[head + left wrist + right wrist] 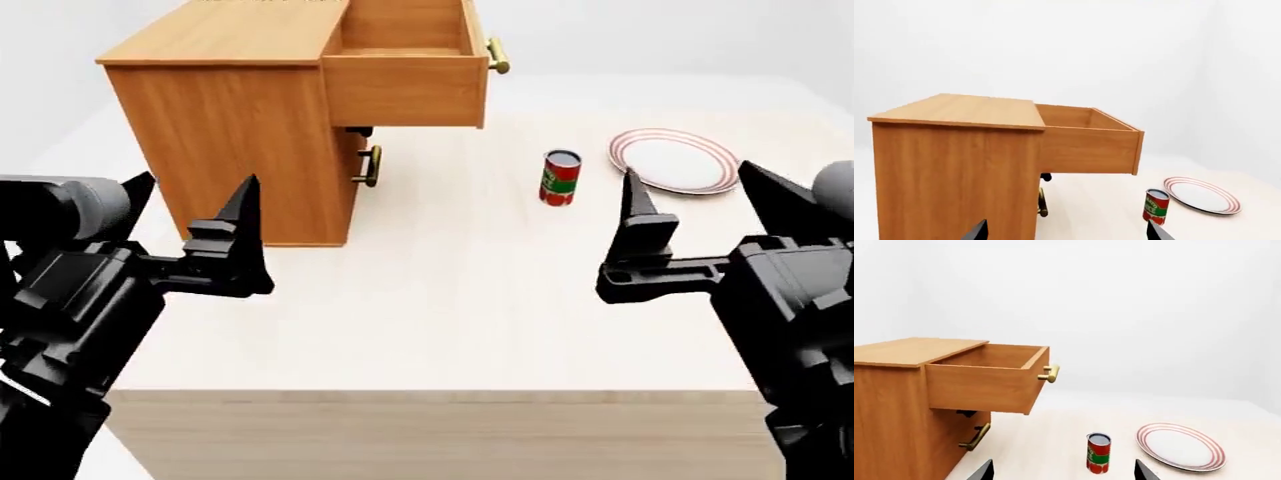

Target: Put the bowl in the top drawer of the cabinet.

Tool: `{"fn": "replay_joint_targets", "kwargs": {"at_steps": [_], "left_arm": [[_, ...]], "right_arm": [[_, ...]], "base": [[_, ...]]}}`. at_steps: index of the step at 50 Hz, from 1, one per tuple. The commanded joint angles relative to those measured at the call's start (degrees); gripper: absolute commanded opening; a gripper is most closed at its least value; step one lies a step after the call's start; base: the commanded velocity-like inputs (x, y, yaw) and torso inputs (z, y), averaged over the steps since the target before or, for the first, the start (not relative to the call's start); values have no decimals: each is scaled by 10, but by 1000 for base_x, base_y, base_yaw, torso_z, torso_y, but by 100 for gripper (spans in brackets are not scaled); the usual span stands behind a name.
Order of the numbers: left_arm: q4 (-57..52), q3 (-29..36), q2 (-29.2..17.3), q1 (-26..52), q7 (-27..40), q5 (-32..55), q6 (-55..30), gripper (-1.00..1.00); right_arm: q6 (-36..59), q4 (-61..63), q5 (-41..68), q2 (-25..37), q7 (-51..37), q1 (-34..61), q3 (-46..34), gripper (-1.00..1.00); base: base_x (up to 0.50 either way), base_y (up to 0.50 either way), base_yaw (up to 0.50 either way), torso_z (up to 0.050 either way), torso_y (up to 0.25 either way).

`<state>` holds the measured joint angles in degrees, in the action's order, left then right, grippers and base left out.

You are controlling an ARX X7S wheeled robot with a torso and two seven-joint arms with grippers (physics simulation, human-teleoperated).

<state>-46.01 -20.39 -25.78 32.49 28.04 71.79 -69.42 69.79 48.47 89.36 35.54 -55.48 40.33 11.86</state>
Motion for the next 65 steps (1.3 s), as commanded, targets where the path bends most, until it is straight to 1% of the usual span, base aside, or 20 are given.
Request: {"fn": "replay_joint_targets", "kwargs": {"at_steps": [1, 9, 14, 19, 33, 65], "left_arm": [[38, -25, -55, 133, 92, 163, -67, 100], [62, -10, -78, 176, 134, 219, -64, 100], [60, -4, -85, 183, 139, 226, -63, 100], [65, 2, -96, 197, 157, 252, -57, 100], [70, 24, -108, 225, 172, 273, -49, 100], [74, 38, -111, 236, 163, 262, -32, 100]], "right_arm": [[45, -59, 102, 42, -81, 164, -57, 100], [47, -89, 125, 56, -92, 218, -83, 100], [49, -100, 141, 66, -96, 247, -97, 100], [48, -114, 162, 83, -103, 278, -106, 100], [35, -106, 186, 103, -113, 281, -106, 100], [24, -111, 177, 110, -103, 296, -116, 100]], "base": [[250, 0, 0, 0, 0], [264, 0, 0, 0, 0], [317, 0, 0, 0, 0], [318, 0, 0, 0, 0], [333, 16, 0, 0, 0], [329, 17, 0, 0, 1]]}}
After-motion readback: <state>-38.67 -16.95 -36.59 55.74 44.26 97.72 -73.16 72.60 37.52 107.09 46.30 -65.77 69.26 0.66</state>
